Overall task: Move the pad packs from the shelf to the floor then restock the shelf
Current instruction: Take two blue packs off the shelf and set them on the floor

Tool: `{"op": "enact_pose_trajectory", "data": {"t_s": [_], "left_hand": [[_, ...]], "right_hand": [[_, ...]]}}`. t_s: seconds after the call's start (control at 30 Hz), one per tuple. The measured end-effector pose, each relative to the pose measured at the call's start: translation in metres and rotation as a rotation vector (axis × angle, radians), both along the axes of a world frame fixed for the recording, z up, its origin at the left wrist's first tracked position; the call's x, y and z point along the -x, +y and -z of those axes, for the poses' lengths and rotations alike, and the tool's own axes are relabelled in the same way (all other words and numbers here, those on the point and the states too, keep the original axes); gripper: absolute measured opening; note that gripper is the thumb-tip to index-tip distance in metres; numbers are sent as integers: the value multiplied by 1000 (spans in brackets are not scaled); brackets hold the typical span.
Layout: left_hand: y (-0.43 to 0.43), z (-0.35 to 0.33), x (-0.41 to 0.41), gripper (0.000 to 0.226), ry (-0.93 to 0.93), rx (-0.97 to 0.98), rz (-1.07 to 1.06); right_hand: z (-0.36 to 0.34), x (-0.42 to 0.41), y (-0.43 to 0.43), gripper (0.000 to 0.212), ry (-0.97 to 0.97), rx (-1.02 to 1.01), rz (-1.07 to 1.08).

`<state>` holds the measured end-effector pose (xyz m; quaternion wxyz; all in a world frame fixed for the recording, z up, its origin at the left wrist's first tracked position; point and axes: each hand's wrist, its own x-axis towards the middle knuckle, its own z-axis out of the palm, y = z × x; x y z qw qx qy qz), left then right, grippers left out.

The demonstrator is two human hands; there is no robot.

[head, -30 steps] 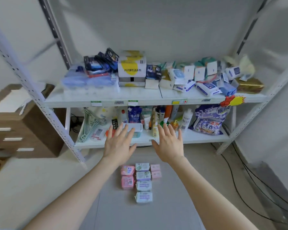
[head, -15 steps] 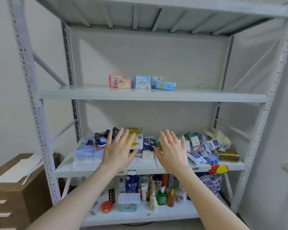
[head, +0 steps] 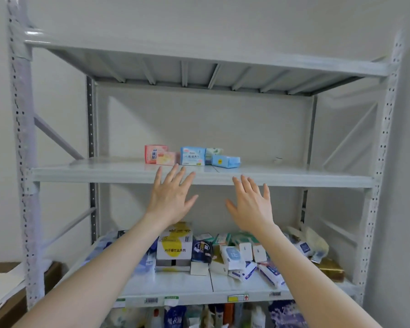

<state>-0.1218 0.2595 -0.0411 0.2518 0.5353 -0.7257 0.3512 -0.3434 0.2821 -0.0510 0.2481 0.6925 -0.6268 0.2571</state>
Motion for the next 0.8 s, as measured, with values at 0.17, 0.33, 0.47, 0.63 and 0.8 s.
{"op": "enact_pose_trajectory", "data": {"t_s": [0.17, 0.33, 0.47, 0.63, 0.8], "left_hand": [[-46, -27, 8, 71, 92, -40, 59], [-104, -45, 7, 69, 115, -61, 115], [-156, -57, 2, 69, 134, -73, 160], [-219, -64, -2, 72, 146, -129, 184], [-281, -70, 4, 73, 130, -161, 162]], "right_hand": [[-24, 16, -47, 66, -25, 32, -17], [-34, 23, -104, 66, -60, 35, -27], [-38, 28, -153, 64, -138, 63, -35], [-43, 33, -214, 61, -192, 63, -36], [-51, 41, -275, 59, -184, 97, -20]]}}
